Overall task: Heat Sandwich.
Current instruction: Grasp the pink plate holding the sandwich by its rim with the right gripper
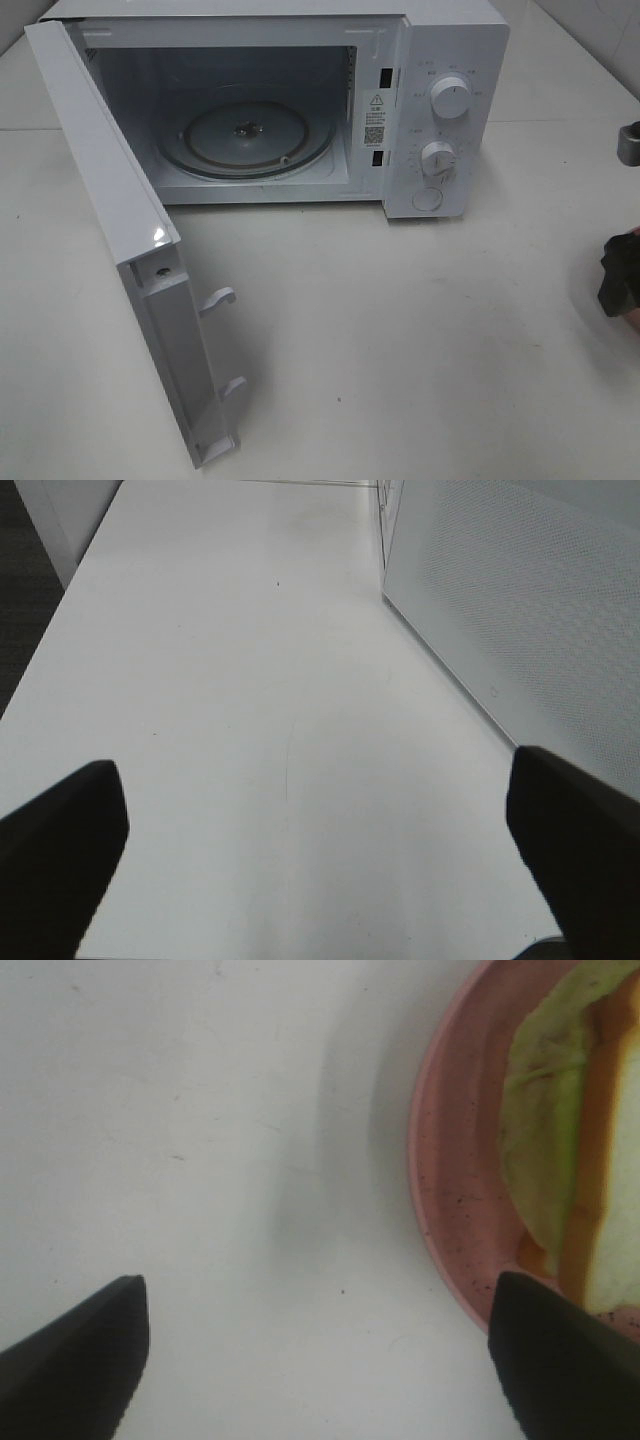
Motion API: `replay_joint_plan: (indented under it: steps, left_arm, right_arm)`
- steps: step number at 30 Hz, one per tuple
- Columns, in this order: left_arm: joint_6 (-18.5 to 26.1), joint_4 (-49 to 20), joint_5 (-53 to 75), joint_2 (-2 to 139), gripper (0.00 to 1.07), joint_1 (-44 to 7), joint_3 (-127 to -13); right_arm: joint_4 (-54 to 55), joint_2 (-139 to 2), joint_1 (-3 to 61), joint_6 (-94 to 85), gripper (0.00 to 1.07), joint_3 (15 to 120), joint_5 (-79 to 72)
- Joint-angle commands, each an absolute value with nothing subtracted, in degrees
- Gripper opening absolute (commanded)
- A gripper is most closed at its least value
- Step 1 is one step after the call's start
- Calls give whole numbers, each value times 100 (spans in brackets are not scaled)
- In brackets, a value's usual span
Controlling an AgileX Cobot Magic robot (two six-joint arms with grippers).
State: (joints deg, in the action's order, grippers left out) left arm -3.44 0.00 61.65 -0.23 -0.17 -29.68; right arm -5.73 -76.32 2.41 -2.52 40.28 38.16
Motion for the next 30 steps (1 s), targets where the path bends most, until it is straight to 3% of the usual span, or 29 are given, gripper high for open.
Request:
replay_joint_plan:
  steps: [1, 30]
  left_arm:
    - [-338, -40, 6136, -115, 98, -6, -2968]
    - [-338, -40, 6136, -115, 98, -6, -2968]
  right_arm:
    - [-756, -7655, 86, -178, 87, 4045, 3633]
    - [-1100, -10055, -138, 0, 80, 4956, 3117]
